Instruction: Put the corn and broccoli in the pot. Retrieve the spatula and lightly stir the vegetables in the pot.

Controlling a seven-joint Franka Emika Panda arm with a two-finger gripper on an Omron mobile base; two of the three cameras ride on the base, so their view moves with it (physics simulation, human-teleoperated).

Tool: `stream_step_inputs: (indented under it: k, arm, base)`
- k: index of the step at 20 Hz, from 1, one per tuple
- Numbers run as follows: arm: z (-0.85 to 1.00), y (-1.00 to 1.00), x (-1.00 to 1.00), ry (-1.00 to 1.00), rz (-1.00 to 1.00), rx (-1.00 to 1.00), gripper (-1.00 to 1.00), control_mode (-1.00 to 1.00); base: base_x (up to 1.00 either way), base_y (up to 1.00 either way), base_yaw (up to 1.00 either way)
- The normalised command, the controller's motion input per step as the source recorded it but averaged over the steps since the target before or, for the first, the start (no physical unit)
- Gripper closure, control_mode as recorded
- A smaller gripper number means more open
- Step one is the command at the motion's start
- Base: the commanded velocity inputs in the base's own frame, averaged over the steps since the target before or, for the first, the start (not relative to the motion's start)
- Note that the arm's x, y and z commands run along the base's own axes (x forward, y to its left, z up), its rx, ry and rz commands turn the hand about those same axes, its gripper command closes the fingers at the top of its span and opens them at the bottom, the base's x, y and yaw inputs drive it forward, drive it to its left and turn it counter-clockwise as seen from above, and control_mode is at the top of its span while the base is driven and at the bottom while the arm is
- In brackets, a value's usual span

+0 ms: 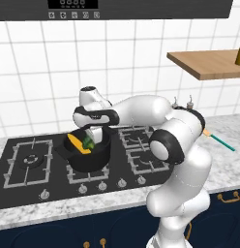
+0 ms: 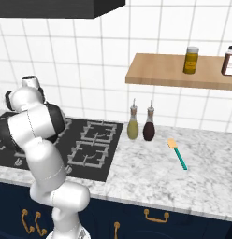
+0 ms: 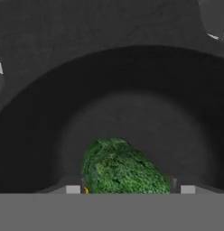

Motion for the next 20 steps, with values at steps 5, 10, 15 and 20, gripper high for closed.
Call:
stream_step_inputs:
  k: [5, 10, 15, 20]
  arm:
    - [-0.15, 0.19, 0.03, -0.01, 0.0, 0.0, -1.0, -1.0]
    - [-0.03, 0.05, -0.05, 0.0, 0.0, 0.0, -1.0, -1.0]
    - [-0.14, 0.08, -0.01, 0.0, 0.0, 0.0, -1.0, -1.0]
    - [-0.14, 0.2, -0.15, 0.0, 0.0, 0.0, -1.0, -1.0]
  base:
    - [0.0, 0.0, 0.0]
    - [0.0, 0.0, 0.0]
    - [0.0, 0.0, 0.0]
    - [0.0, 0.0, 0.0]
